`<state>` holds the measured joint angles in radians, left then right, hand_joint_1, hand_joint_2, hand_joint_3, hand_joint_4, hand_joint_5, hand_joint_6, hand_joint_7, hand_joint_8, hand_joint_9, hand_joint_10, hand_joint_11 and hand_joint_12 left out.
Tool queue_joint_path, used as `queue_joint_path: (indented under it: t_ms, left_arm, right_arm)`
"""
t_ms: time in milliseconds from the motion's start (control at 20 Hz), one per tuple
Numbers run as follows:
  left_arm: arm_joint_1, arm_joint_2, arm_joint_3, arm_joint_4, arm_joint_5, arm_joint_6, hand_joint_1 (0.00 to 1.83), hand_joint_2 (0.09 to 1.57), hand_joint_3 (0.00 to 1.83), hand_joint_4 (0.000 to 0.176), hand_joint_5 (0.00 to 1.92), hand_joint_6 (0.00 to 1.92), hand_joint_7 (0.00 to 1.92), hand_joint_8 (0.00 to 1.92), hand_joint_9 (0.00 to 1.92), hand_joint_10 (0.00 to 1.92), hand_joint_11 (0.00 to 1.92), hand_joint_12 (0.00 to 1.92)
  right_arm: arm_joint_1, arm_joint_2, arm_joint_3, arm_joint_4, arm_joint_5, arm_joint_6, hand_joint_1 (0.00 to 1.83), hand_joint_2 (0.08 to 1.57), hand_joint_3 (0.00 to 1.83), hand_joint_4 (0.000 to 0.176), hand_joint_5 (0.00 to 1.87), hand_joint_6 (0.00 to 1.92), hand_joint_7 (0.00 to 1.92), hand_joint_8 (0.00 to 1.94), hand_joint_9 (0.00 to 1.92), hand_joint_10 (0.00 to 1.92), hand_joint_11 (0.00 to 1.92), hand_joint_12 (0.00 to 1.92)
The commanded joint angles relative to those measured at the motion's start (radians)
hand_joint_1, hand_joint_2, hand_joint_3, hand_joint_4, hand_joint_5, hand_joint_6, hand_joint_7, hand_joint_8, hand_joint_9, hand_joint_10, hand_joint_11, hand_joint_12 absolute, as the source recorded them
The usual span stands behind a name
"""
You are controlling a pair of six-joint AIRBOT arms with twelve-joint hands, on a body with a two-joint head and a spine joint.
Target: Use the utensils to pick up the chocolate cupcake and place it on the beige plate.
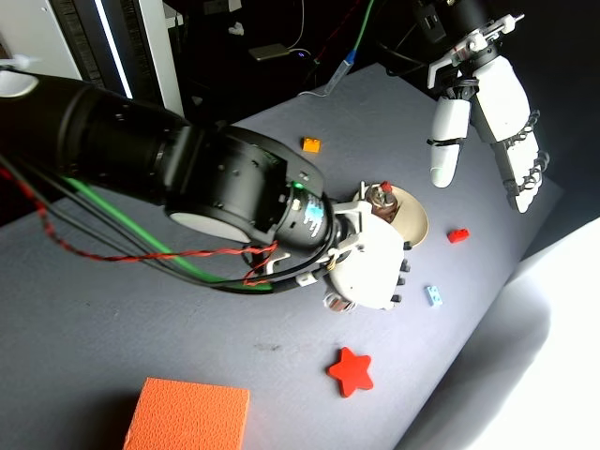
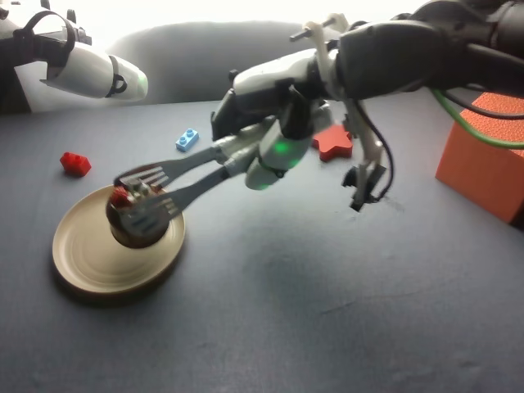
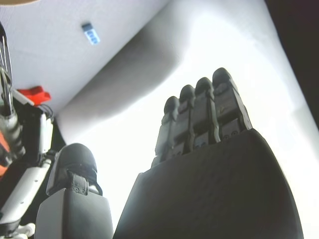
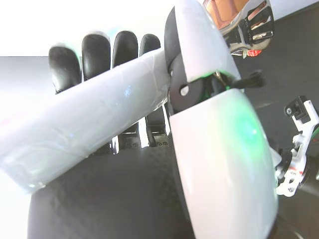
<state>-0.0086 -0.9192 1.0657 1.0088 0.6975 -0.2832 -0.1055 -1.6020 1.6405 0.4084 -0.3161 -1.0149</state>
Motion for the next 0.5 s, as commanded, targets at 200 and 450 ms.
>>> queue_joint_path:
  t_ms: [200, 450]
  left_arm:
    - [-0.017, -0.004, 0.006, 0.059, -0.024, 0.001, 0.13, 1.15, 0.00, 0.000, 0.05, 0.00, 0.07, 0.01, 0.03, 0.01, 0.03, 0.02]
    - [-0.016, -0.006, 0.010, 0.060, -0.024, 0.001, 0.15, 1.14, 0.00, 0.000, 0.05, 0.00, 0.05, 0.00, 0.01, 0.00, 0.00, 0.00]
  right_arm:
    - [-0.023, -0.058, 0.068, 0.058, 0.119, 0.015, 1.35, 1.23, 0.00, 0.000, 0.74, 1.13, 0.75, 1.50, 0.69, 1.60, 0.46, 1.84]
    - [-0.052, -0.104, 0.112, 0.059, 0.134, 0.015, 1.35, 1.22, 0.00, 0.000, 0.80, 1.01, 0.76, 1.48, 0.70, 1.63, 0.56, 1.79]
